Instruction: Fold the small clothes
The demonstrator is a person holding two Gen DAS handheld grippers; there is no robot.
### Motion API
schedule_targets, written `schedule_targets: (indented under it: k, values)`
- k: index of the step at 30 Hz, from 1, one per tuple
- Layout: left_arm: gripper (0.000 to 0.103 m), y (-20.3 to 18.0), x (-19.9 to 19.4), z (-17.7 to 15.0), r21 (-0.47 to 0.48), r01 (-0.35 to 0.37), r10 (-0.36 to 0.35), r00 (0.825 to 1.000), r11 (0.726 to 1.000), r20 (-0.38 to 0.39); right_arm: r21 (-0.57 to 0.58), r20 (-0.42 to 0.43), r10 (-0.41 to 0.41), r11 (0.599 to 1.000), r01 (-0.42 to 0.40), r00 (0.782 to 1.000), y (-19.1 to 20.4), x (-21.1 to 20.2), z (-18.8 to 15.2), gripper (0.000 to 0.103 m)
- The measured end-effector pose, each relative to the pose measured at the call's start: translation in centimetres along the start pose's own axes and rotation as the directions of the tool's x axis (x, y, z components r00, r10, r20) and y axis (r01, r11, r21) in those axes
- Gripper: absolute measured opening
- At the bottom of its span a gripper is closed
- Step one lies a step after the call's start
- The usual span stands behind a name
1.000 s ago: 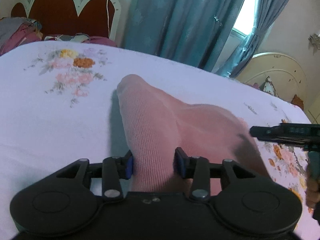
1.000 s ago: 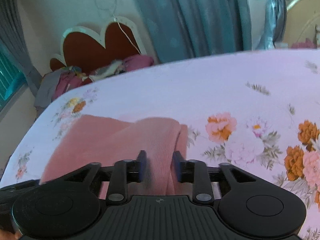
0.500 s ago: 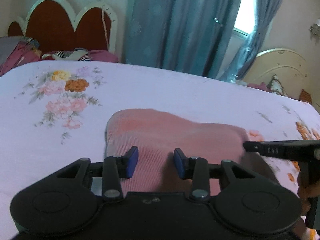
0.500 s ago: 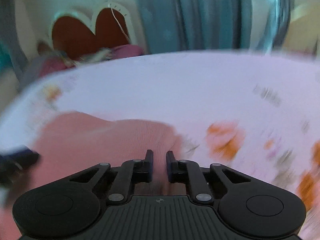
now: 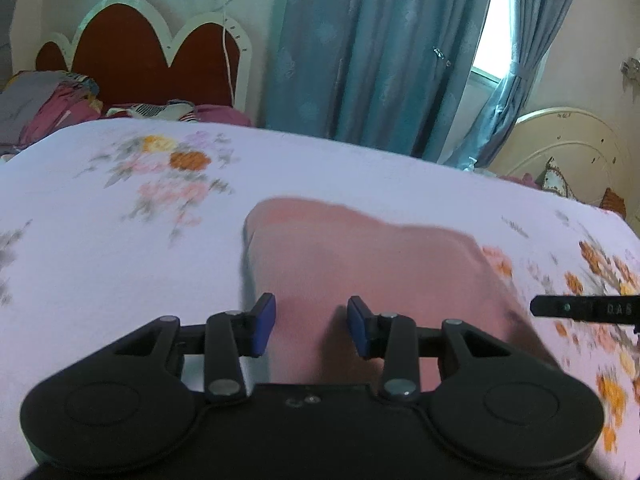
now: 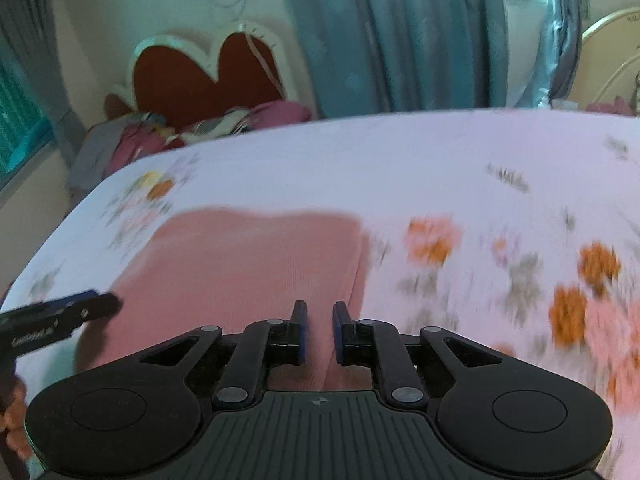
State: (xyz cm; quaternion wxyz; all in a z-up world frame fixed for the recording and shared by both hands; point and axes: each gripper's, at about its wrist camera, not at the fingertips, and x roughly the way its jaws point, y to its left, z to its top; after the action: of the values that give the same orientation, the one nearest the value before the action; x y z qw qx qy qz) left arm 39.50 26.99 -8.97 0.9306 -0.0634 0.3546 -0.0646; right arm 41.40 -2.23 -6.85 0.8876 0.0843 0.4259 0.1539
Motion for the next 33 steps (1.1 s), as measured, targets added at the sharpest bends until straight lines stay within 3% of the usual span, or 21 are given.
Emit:
schedule_targets:
  k: [2,4,6,9,11,15,18,22,27,29,32,33]
  values:
    - [0.038,-0.2,-1.0,-1.1,0.012,-0.003,0.003,1.0,1.0,0.002,-0.048,-0.002,-0.045,0.998,0.045,0.999,0.7,-0.4,-1.5,0.014]
    - [0.038,-0.5,-1.4,-1.9,0.023,-0.005,0.005,1.0,1.0,0.003,-0.094,-0.016,-0.142,0.986,0.14,0.99,1.0,0.7,-2.6,0.014]
    - [0.04,-0.8,-1.3,-2.3,0.016,-0.013,0.013,1.0,1.0,0.0,-0.065,-0.1,-0.212,0.976,0.206,0.972,-0.5,2.5,-3.8,0.012]
    - [0.041,-1.1,-1.6,-2.2,0.026,-0.023,0.023,1.0,0.999,-0.003,-0.03,-0.074,-0.191,0.981,0.19,0.979,-0.7,1.2,-4.0,0.013]
    - [0.041,-1.3,-1.9,-2.3,0.034,-0.021,0.021,1.0,0.999,-0.002,0.006,0.018,-0.19,0.982,0.19,0.982,-0.2,-1.5,-3.7,0.013]
    - [0.041,-2.0,-2.3,-3.5,0.064,-0.022,0.025,0.999,0.998,-0.047,0.041,0.105,-0.095,0.995,0.091,0.99,1.7,-5.1,-3.7,0.014]
    - [0.046,-2.4,-1.6,-4.6,0.072,-0.039,0.044,0.996,0.997,-0.076,-0.027,0.058,-0.1,0.994,0.102,0.993,3.9,-3.9,-4.9,0.014]
    - [0.051,-2.1,-1.1,-5.2,0.079,-0.044,0.051,0.995,0.996,-0.089,-0.049,-0.044,-0.199,0.979,0.197,0.979,3.3,-0.7,-7.0,0.014]
    - [0.063,-1.9,-1.3,-5.4,0.076,-0.043,0.051,0.993,0.996,-0.105,0.125,-0.033,-0.14,0.982,0.143,0.99,1.3,0.2,-7.1,0.018]
    - [0.079,-2.1,-1.8,-5.5,0.073,-0.045,0.053,0.993,0.996,-0.11,0.227,-0.036,-0.085,0.97,0.092,0.996,-0.3,-0.1,-6.9,0.019]
    - [0.093,-2.7,-2.8,-5.6,0.073,-0.066,0.073,0.992,0.995,-0.099,0.192,-0.088,-0.069,0.978,0.085,0.994,0.0,-0.3,-6.2,0.022]
    - [0.094,-2.9,-3.2,-5.6,0.077,-0.072,0.08,0.992,0.994,-0.1,0.188,-0.102,-0.062,0.979,0.081,0.993,0.0,-0.5,-5.8,0.032]
